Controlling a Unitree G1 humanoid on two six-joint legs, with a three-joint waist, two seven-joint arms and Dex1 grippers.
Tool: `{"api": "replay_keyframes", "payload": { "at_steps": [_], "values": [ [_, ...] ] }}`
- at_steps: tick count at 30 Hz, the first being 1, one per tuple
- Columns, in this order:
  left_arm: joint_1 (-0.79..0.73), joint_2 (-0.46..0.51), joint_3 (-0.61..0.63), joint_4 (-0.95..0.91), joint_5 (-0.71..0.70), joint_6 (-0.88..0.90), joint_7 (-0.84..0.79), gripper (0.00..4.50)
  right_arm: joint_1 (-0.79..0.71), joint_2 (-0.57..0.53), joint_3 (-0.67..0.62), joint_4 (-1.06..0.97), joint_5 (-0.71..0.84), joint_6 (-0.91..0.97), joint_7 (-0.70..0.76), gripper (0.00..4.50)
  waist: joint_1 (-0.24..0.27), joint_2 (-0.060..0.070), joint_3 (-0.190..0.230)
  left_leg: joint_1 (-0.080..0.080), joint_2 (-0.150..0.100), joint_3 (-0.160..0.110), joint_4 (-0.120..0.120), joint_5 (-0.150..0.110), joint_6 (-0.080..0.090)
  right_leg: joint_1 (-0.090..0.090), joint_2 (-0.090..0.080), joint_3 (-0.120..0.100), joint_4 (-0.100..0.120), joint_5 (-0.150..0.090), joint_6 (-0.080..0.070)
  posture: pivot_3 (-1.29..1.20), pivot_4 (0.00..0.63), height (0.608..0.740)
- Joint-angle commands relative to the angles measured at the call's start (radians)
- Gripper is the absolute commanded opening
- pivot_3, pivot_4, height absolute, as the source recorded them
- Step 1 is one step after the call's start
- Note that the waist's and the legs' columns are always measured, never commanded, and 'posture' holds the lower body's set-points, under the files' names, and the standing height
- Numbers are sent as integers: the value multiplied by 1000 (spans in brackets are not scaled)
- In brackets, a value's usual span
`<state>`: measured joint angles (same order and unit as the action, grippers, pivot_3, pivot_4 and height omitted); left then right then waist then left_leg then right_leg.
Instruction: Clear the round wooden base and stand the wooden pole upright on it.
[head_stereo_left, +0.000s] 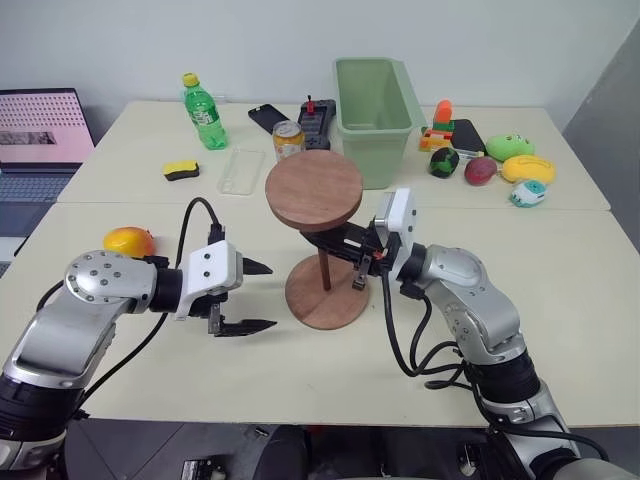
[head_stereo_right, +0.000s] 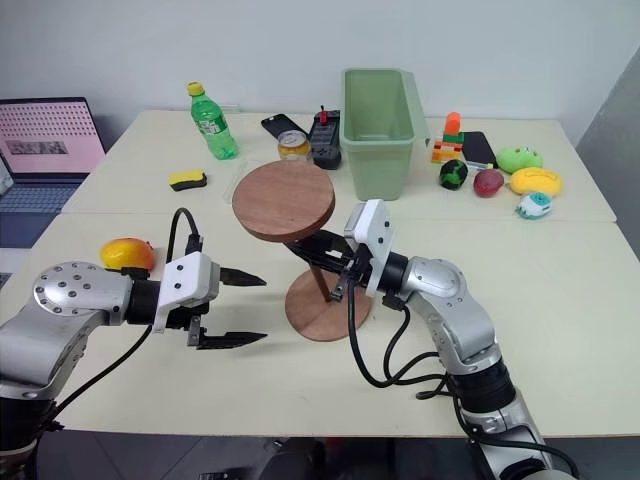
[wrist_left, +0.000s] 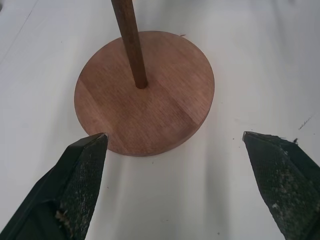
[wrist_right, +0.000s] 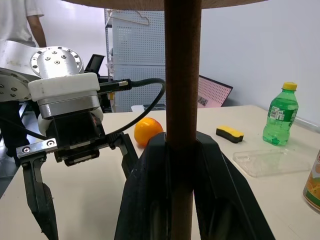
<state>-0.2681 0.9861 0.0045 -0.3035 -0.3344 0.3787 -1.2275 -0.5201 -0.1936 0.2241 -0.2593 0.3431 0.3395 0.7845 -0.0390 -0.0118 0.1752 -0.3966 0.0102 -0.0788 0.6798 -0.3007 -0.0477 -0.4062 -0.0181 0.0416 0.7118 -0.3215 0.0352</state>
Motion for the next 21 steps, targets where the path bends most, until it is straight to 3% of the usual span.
{"api": "replay_keyframes", "payload": {
  "at_steps": [1,14,20,21],
  "values": [
    [-2,-3,7,-8,0,-20,5,4500,19,-7,17,13,-4,30,-15,243,0,0,0,0,0,0,0,0,0,0,0,0,0,0,0,0,150,740],
    [3,-11,6,1,1,-28,8,4500,47,-40,42,150,-68,62,-76,242,2,0,-7,5,0,0,0,0,0,5,0,0,1,0,0,0,150,740],
    [4,-17,5,-2,1,-30,17,4500,39,-42,56,101,-50,75,-71,242,6,0,-7,28,0,-1,-5,-1,1,30,3,-1,-8,-1,-1,0,150,740],
    [0,-19,5,-4,1,-29,20,4500,33,-40,55,91,-47,81,-77,592,7,0,-7,29,0,-1,-6,-1,1,31,3,-1,-9,-1,-1,0,150,740]
  ]
}}
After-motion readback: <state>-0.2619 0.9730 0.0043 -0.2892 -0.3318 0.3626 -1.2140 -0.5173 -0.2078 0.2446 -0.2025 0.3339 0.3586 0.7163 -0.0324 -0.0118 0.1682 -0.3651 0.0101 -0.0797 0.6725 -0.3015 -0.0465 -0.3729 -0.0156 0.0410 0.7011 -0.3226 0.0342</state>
